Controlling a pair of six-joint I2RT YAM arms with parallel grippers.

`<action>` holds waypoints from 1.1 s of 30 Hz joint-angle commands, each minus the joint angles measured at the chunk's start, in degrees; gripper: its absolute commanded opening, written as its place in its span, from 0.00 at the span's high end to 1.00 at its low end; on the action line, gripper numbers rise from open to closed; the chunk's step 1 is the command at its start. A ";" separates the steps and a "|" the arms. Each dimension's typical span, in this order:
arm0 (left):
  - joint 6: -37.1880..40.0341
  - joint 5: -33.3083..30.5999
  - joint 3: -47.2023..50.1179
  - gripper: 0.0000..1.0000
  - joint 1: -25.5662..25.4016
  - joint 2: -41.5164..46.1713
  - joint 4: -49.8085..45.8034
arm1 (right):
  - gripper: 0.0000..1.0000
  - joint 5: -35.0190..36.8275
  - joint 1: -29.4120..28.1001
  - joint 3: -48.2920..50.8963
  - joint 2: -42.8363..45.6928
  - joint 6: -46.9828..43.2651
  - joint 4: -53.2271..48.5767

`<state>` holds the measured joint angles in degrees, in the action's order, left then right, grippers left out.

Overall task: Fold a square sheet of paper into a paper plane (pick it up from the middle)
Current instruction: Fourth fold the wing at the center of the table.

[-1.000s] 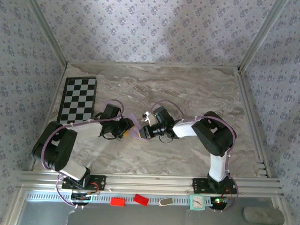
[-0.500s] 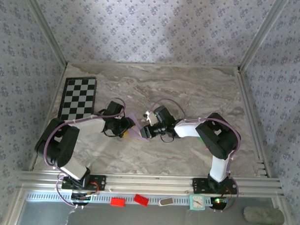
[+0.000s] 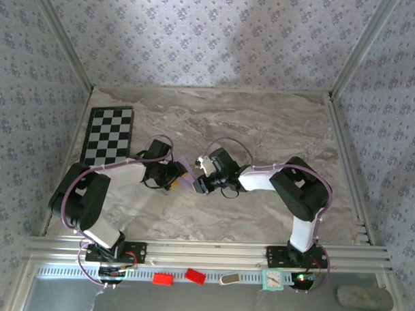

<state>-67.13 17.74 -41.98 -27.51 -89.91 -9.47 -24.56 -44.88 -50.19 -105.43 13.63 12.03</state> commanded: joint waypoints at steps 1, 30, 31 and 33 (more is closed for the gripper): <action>-0.39 -3.76 1.92 0.46 -0.18 -3.13 -8.52 | 0.76 0.03 -0.23 -0.96 -0.66 -0.89 -2.01; 5.52 -2.80 -3.93 0.45 0.00 2.90 -8.98 | 0.92 -8.98 3.08 -2.01 -4.32 4.23 -1.88; 6.44 -2.85 -4.14 0.45 0.00 4.11 -8.34 | 0.93 -9.29 3.28 -2.11 -4.48 4.81 -1.88; 8.38 -2.72 -4.21 0.47 0.02 6.10 -7.18 | 0.94 -10.33 3.88 -1.99 -4.70 6.17 -1.06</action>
<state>-62.46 16.14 -44.47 -27.51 -87.44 -15.90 -33.04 -41.80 -51.33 -108.36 17.43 12.62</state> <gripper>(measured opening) 0.533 0.066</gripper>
